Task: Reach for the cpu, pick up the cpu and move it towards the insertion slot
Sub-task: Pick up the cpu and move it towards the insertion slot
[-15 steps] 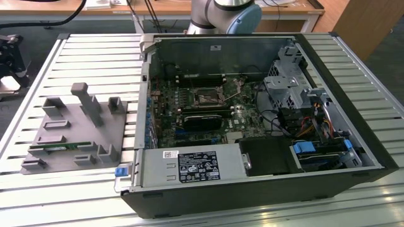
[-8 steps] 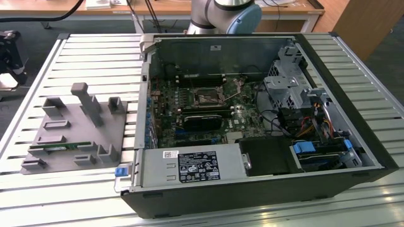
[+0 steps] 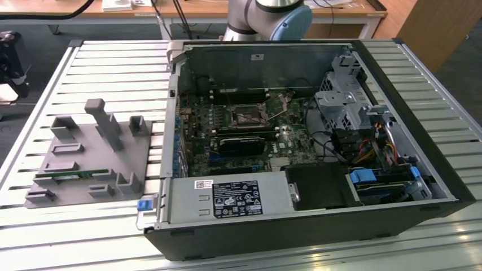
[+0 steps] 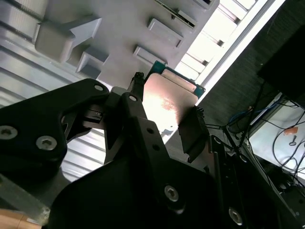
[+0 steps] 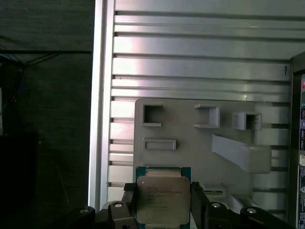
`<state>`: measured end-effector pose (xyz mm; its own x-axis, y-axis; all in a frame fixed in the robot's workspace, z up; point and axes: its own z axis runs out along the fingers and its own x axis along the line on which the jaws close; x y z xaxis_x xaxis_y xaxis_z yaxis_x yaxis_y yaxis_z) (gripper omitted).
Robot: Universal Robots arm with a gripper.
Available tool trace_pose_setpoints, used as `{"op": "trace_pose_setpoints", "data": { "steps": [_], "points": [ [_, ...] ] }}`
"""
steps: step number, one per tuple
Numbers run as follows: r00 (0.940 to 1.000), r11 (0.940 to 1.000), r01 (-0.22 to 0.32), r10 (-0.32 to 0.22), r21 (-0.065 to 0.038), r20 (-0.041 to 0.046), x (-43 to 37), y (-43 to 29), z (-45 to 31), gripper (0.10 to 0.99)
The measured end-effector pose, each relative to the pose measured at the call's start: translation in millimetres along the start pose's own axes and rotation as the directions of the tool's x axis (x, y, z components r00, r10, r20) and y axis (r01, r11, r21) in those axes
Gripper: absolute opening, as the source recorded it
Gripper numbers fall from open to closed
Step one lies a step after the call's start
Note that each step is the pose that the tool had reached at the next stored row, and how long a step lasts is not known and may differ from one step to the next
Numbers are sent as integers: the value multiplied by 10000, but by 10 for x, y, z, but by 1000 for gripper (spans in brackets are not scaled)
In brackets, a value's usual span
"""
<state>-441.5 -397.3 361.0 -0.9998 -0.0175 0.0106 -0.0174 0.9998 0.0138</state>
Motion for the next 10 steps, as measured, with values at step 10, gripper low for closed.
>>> {"op": "trace_pose_setpoints", "data": {
  "steps": [10],
  "points": [
    [10000, 10000, 1, -1, 5, 0, 2, 8, -231, 541]
  ]
}}
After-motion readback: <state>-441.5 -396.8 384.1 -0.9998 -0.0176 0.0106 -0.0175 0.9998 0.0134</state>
